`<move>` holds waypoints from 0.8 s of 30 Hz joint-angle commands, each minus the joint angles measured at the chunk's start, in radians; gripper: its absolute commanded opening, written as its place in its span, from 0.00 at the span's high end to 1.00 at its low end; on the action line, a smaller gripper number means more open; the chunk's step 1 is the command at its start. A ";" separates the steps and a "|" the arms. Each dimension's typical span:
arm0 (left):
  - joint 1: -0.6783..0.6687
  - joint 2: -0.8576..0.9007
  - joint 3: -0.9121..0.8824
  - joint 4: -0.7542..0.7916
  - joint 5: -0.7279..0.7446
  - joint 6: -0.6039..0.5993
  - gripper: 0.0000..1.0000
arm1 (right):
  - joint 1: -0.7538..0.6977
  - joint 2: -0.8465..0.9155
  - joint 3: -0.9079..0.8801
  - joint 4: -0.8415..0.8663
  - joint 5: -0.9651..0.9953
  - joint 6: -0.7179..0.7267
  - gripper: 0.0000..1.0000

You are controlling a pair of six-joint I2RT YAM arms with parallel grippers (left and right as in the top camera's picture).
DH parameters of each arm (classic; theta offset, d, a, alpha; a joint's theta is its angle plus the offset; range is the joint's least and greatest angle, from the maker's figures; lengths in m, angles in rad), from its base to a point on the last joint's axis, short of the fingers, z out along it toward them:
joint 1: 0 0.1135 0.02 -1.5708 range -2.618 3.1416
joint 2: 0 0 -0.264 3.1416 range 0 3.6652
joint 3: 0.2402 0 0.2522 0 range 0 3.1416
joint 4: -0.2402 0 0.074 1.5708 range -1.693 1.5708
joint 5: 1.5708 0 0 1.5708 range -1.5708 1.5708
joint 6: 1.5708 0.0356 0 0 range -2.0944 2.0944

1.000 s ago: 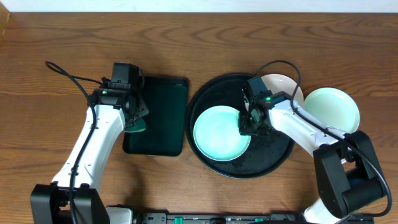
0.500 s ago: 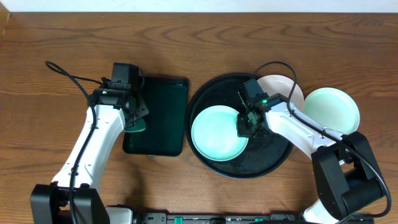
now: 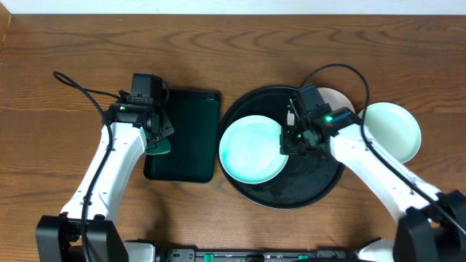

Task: Clean dirty plates on tray and stack at the side

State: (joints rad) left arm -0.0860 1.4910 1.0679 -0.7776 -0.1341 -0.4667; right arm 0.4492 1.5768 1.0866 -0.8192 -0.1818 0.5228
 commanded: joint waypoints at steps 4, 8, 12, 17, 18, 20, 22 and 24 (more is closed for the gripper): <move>0.003 -0.013 -0.001 0.002 -0.009 0.006 0.92 | -0.023 -0.045 0.078 -0.047 -0.017 0.069 0.99; 0.003 -0.013 -0.001 0.001 -0.009 0.006 0.93 | -0.022 -0.045 0.105 -0.046 0.018 0.107 0.99; 0.003 -0.013 -0.001 0.002 -0.008 0.006 0.93 | -0.022 -0.045 0.128 -0.041 0.093 0.151 0.99; 0.003 -0.013 -0.001 0.002 -0.008 0.006 0.93 | -0.013 -0.036 0.130 0.040 0.103 0.184 0.99; 0.003 -0.013 -0.001 0.002 -0.008 0.006 0.93 | -0.007 -0.029 0.130 0.058 0.106 0.191 0.99; 0.003 -0.013 -0.001 0.002 -0.008 0.006 0.93 | 0.011 -0.008 0.130 0.102 0.116 0.207 0.99; 0.003 -0.013 -0.001 0.002 -0.008 0.006 0.93 | 0.034 0.019 0.130 0.150 0.126 0.218 0.99; 0.003 -0.013 -0.001 0.002 -0.009 0.006 0.93 | 0.066 0.054 0.130 0.212 0.140 0.234 0.99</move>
State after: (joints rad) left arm -0.0860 1.4910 1.0679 -0.7776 -0.1341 -0.4667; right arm 0.4713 1.5826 1.1919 -0.6464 -0.0696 0.7113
